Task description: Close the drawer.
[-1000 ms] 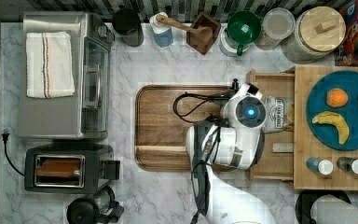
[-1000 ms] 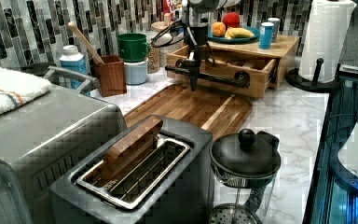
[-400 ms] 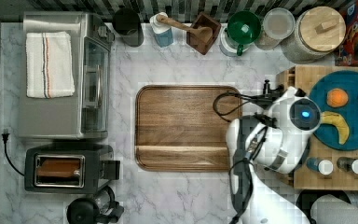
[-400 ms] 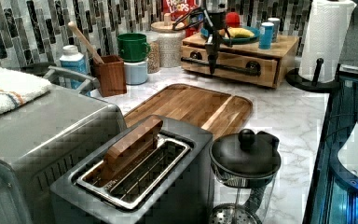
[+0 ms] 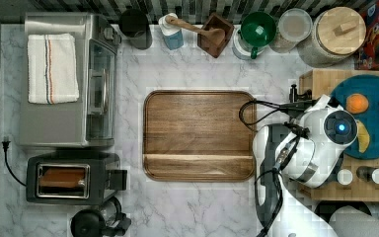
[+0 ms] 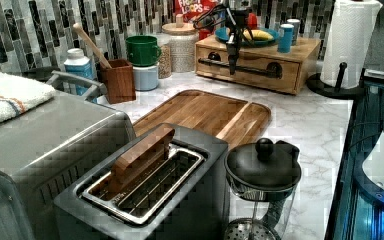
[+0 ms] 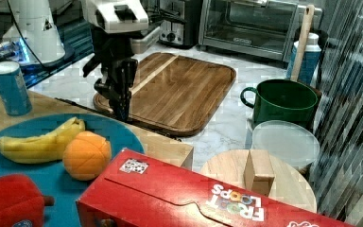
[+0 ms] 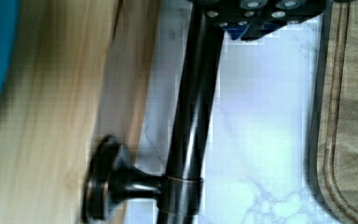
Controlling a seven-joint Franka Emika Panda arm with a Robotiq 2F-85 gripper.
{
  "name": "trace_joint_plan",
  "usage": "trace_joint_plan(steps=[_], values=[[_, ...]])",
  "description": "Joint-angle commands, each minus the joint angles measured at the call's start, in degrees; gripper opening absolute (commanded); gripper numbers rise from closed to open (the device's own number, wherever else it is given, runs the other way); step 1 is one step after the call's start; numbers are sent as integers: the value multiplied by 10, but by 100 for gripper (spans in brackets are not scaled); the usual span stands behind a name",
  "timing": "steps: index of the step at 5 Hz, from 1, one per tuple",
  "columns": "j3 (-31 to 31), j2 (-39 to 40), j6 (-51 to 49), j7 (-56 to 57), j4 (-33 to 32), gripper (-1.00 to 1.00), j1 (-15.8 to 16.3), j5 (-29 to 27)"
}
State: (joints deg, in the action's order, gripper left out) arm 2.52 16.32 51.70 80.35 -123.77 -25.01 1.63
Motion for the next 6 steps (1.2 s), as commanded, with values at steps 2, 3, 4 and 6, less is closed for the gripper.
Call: trace_joint_plan(steps=[2, 3, 4, 6], values=[[37, 46, 7, 87, 117, -100, -49, 9], [37, 46, 7, 87, 117, -100, -48, 9], [38, 46, 7, 87, 117, -100, -48, 8], [29, 46, 7, 84, 117, -100, -56, 13]])
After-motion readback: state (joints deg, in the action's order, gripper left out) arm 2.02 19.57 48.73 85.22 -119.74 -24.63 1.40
